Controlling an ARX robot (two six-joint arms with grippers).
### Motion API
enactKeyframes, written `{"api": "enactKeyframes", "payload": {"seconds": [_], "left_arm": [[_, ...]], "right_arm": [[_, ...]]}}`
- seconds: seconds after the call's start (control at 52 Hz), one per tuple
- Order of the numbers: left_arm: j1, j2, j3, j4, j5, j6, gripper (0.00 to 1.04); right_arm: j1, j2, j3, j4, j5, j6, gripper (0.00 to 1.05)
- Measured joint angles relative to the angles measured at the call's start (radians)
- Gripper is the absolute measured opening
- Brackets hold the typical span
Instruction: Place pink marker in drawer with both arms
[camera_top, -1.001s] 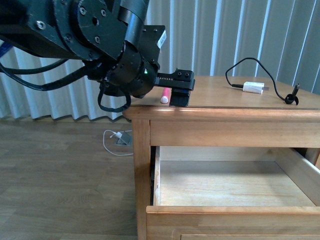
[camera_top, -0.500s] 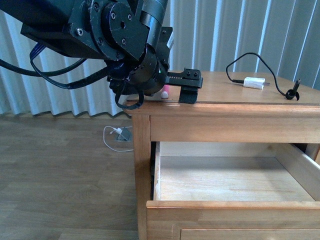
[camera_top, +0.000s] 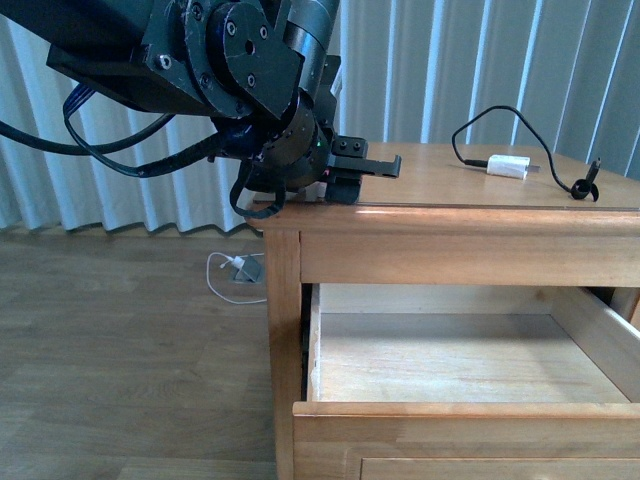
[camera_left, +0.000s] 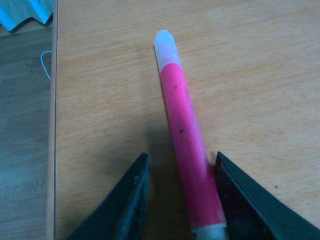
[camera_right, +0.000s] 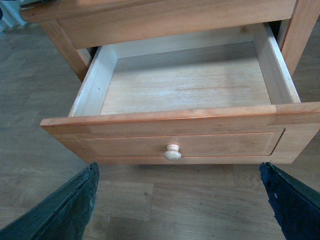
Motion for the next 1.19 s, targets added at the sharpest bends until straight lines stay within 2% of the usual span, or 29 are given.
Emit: {"api": "enactKeyframes", "payload": {"seconds": [0.115,0.173,0.327,0.385,0.423,0.654,0.866,0.982,1.193], "left_arm": [[0.003,0.000,0.000,0.000,-0.011,0.006,0.21],[0.004,-0.005,-0.015,0.018,0.010,0.017,0.15],[0.016,-0.047,-0.107,0.130,0.140,0.063,0.15],[0.022,-0.071,-0.153,0.167,0.203,0.077,0.15],[0.029,-0.097,-0.200,0.206,0.285,0.097,0.15],[0.054,-0.245,-0.367,0.227,0.574,0.188,0.15],[0.063,-0.357,-0.502,0.194,0.757,0.277,0.15],[0.058,-0.362,-0.554,0.186,0.781,0.312,0.15],[0.033,-0.314,-0.584,0.203,0.743,0.345,0.15]], "right_arm": [[0.000,0.000,0.000,0.000,0.000,0.000,0.96],[0.000,0.000,0.000,0.000,0.000,0.000,0.96],[0.000,0.000,0.000,0.000,0.000,0.000,0.96],[0.000,0.000,0.000,0.000,0.000,0.000,0.96],[0.000,0.000,0.000,0.000,0.000,0.000,0.96],[0.000,0.000,0.000,0.000,0.000,0.000,0.96],[0.000,0.000,0.000,0.000,0.000,0.000,0.96],[0.000,0.000,0.000,0.000,0.000,0.000,0.96],[0.000,0.000,0.000,0.000,0.000,0.000,0.96]]}}
